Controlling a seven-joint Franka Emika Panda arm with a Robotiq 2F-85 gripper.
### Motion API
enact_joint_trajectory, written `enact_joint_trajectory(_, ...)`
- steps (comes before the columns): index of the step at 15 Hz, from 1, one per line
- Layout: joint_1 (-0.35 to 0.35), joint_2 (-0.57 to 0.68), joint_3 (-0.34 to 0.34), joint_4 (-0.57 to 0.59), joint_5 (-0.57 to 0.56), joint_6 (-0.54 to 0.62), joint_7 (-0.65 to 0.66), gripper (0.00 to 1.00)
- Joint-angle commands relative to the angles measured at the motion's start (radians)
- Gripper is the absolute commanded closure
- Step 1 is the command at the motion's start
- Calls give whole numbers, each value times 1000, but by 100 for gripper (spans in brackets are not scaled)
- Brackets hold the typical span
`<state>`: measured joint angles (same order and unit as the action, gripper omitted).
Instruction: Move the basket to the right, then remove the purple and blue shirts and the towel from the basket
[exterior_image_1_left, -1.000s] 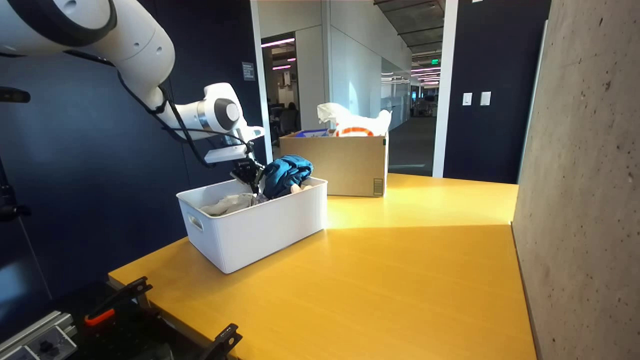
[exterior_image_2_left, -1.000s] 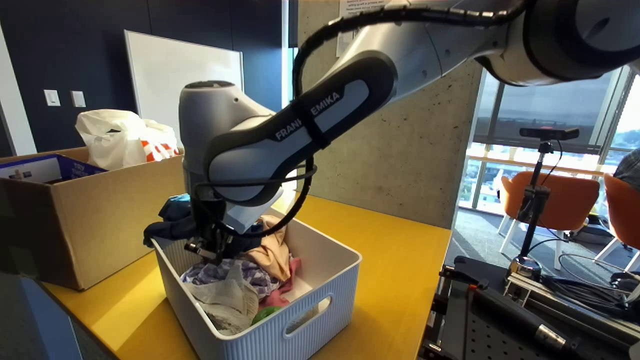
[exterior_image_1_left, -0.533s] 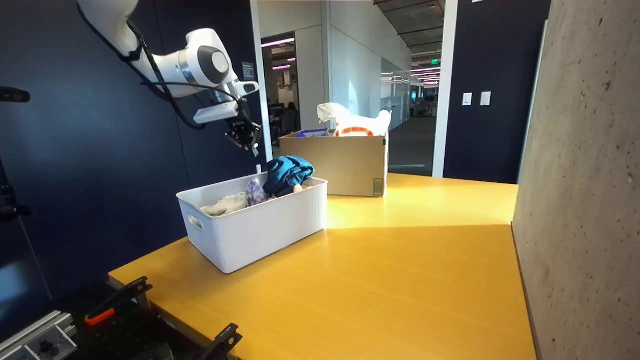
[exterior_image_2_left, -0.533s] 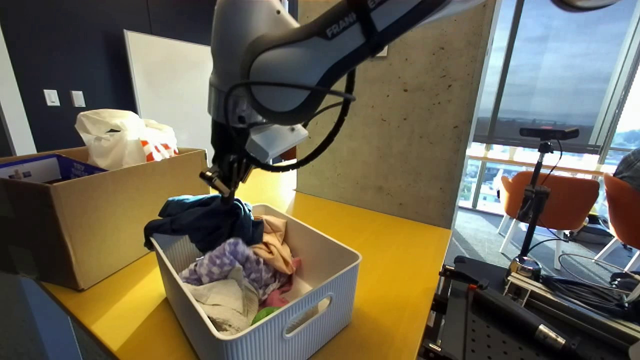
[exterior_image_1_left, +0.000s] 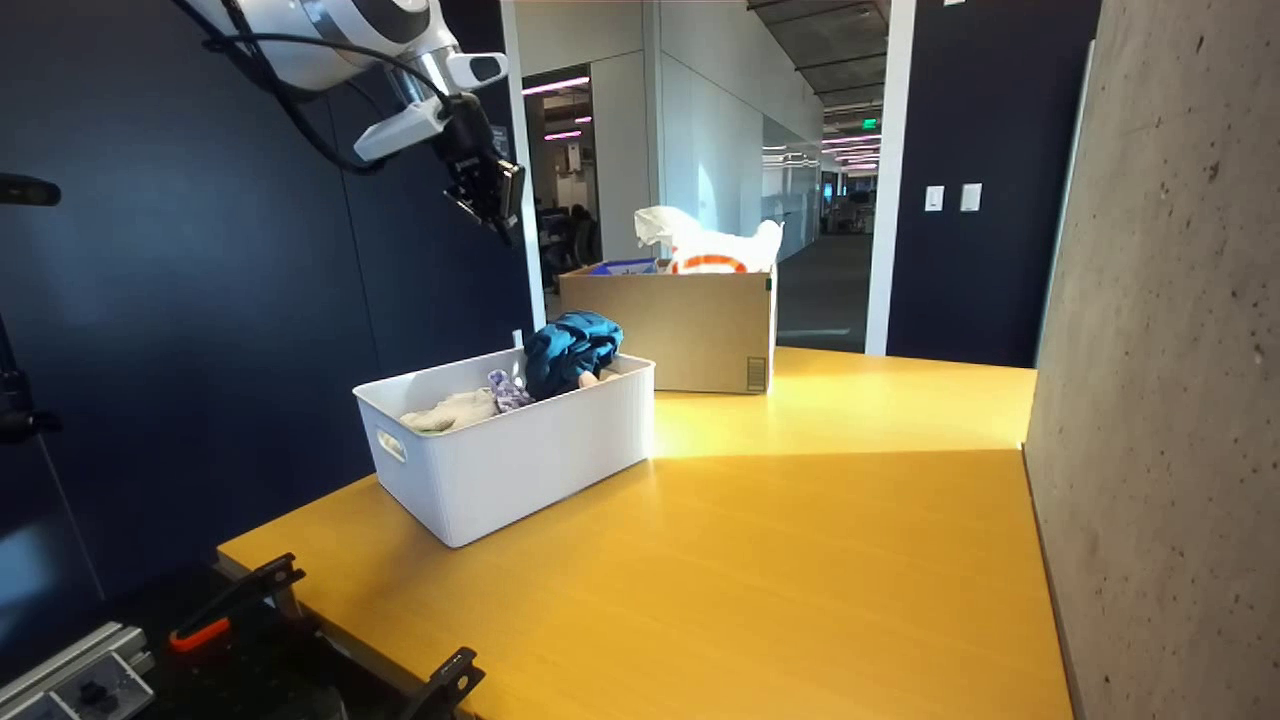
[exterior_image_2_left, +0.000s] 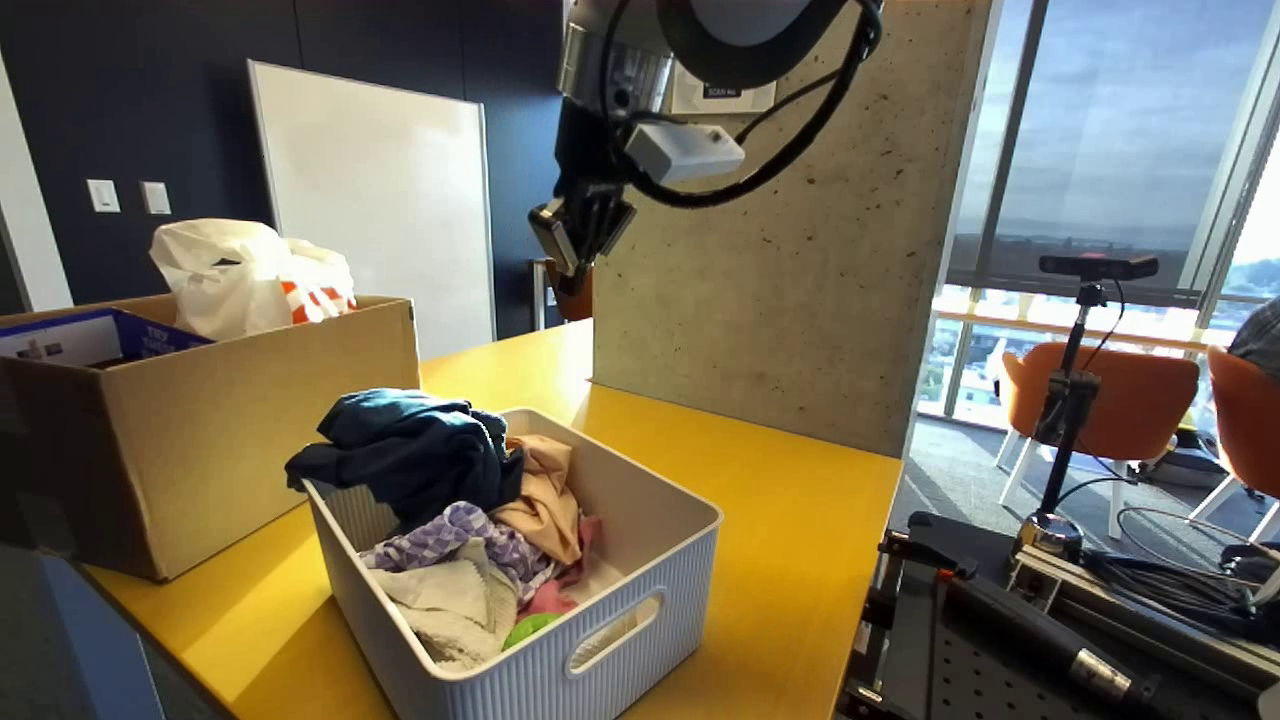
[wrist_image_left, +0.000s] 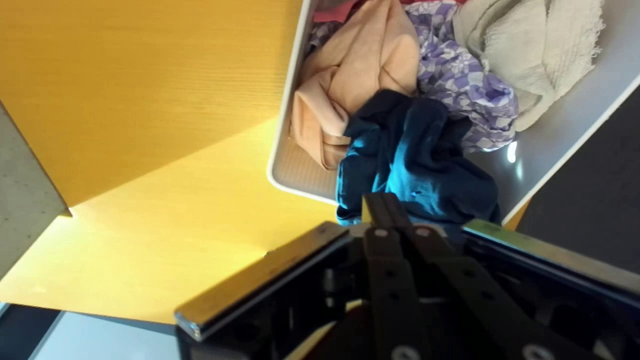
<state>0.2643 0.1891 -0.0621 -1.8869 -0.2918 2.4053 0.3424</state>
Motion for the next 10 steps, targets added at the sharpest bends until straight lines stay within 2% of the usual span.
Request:
enact_joint_trajectory(1,-80,-5,53,-46,88,-16,-80,100)
enact_joint_trajectory(5,-118,123,90,11,174,-24,-184,100)
enact_joint_trajectory(10,-63,336,122,208,131,-83,-184,100)
